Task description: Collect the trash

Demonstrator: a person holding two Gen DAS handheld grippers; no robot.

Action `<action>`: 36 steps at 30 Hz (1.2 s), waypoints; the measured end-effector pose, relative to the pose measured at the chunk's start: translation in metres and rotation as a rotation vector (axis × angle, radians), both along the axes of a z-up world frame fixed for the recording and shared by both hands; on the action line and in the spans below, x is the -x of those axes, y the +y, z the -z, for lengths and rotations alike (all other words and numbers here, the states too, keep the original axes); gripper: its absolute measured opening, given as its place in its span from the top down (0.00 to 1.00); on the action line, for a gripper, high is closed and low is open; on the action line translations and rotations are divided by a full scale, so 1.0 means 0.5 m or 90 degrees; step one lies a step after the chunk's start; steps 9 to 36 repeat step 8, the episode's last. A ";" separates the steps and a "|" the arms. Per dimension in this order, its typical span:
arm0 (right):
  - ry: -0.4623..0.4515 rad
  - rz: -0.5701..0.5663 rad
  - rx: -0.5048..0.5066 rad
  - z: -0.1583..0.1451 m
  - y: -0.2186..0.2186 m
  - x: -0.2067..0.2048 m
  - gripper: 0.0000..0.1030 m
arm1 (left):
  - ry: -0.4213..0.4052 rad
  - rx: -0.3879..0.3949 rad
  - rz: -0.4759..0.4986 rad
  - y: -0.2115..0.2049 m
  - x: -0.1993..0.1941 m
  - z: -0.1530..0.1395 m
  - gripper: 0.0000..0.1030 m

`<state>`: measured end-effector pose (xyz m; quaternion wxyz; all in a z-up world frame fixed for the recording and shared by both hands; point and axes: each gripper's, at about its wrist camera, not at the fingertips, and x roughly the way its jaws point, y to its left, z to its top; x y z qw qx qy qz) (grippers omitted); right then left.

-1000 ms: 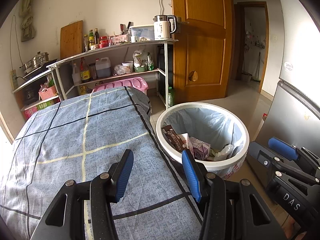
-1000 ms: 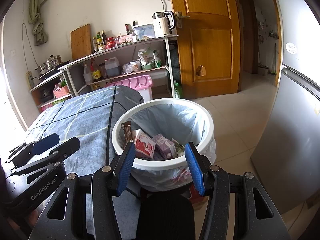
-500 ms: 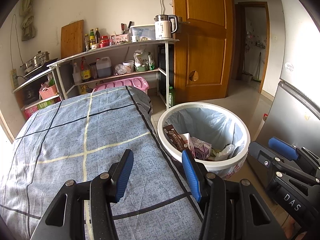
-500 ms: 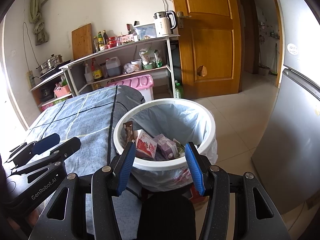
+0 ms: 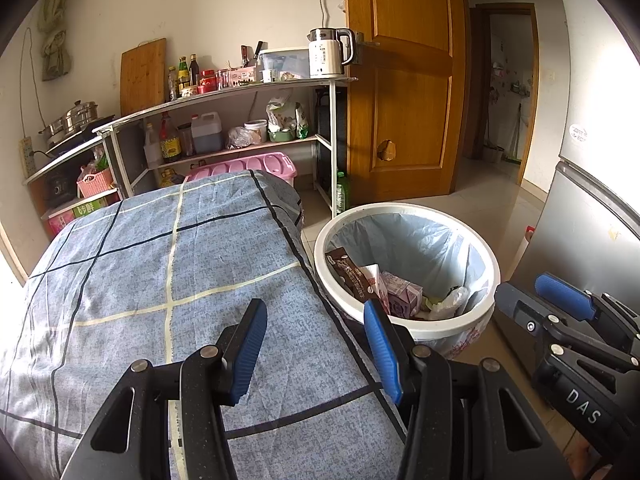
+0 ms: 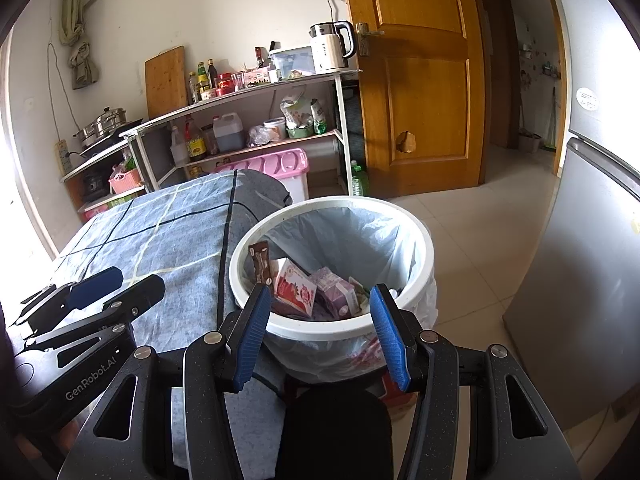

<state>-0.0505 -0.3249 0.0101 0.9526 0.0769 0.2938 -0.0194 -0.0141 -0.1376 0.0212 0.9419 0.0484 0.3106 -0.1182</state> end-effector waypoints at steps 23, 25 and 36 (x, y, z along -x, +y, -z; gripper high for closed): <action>-0.001 0.001 -0.001 -0.001 -0.004 -0.001 0.49 | -0.001 0.000 -0.001 -0.001 0.000 0.001 0.51; -0.001 0.001 -0.001 -0.001 -0.004 -0.001 0.49 | -0.001 0.000 -0.001 -0.001 0.000 0.001 0.51; -0.001 0.001 -0.001 -0.001 -0.004 -0.001 0.49 | -0.001 0.000 -0.001 -0.001 0.000 0.001 0.51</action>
